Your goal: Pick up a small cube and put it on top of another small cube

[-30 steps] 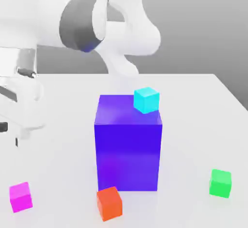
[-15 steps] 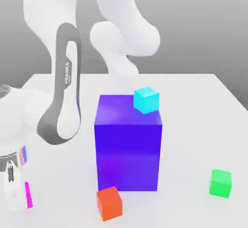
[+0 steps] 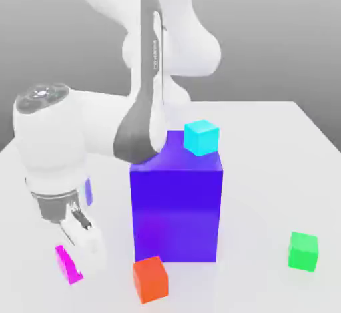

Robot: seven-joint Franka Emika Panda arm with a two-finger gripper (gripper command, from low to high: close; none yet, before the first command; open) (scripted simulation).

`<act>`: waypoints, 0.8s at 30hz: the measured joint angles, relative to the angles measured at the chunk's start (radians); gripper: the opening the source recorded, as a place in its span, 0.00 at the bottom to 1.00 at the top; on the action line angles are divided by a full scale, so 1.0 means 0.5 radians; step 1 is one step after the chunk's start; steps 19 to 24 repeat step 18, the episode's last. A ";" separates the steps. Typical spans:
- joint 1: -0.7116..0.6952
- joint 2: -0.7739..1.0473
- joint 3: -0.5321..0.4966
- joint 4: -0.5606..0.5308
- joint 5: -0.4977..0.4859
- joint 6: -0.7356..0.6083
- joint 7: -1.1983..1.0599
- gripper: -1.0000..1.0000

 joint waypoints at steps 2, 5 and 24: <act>0.104 -0.048 0.098 -0.038 -0.031 -0.010 0.013 0.00; 0.260 -0.124 0.251 -0.100 -0.076 -0.022 0.029 0.00; 0.926 0.065 0.576 -0.141 -0.518 0.175 0.304 1.00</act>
